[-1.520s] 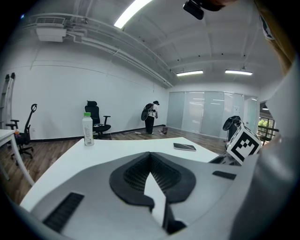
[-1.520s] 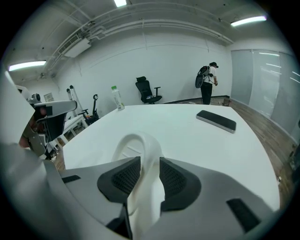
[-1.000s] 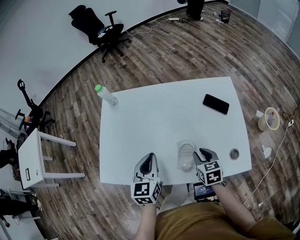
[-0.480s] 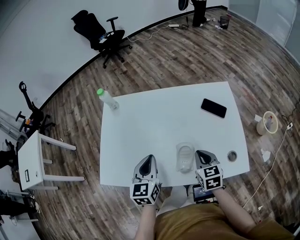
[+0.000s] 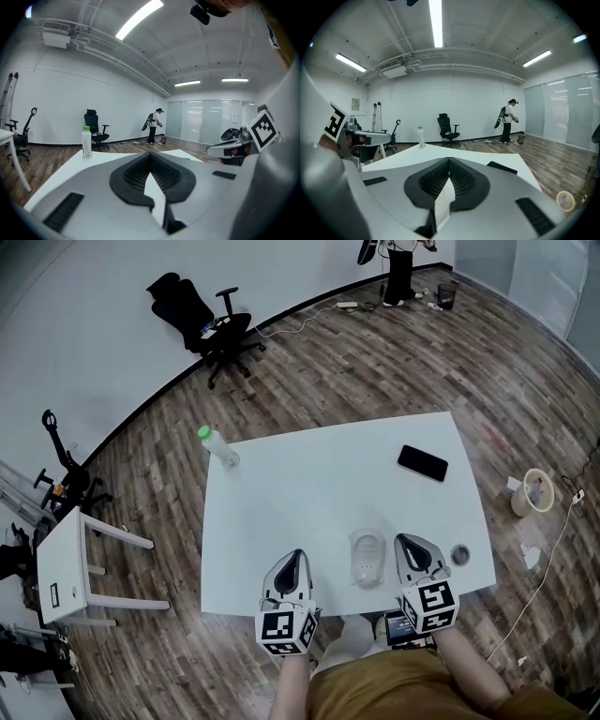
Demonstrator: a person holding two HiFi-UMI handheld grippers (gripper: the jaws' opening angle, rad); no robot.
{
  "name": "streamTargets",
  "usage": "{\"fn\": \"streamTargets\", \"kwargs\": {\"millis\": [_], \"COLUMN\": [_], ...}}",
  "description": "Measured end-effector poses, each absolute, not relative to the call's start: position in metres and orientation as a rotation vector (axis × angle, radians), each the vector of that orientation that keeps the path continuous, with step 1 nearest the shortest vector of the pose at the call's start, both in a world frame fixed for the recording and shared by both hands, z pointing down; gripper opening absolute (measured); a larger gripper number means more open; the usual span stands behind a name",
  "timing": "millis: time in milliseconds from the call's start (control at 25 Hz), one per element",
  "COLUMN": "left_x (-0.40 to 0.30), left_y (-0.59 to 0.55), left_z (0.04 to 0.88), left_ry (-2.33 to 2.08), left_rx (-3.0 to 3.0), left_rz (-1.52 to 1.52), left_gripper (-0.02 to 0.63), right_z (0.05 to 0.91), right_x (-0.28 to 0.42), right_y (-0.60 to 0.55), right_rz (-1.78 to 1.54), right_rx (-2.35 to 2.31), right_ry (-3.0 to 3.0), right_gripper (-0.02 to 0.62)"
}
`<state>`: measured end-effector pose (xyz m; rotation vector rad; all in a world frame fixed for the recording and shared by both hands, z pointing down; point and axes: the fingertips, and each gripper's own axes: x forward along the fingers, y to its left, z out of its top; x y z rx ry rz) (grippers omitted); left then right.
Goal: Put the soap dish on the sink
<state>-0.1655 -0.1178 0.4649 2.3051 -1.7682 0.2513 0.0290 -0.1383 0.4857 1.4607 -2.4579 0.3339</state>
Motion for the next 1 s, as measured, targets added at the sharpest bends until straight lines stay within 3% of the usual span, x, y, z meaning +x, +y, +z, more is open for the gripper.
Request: {"fn": "streamTargets", "kwargs": {"millis": [1000], "left_x": [-0.133], "left_y": [-0.1], "left_z": [0.36], "left_ry": [-1.882], "left_rx": [2.519], "left_rz": [0.147], "left_gripper": [0.008], "right_z": [0.356], "right_x": [0.055], "right_y": [-0.11], "right_rz": [0.076], "right_rx": [1.616], "right_ry": [-2.714], "right_gripper": [0.008]}}
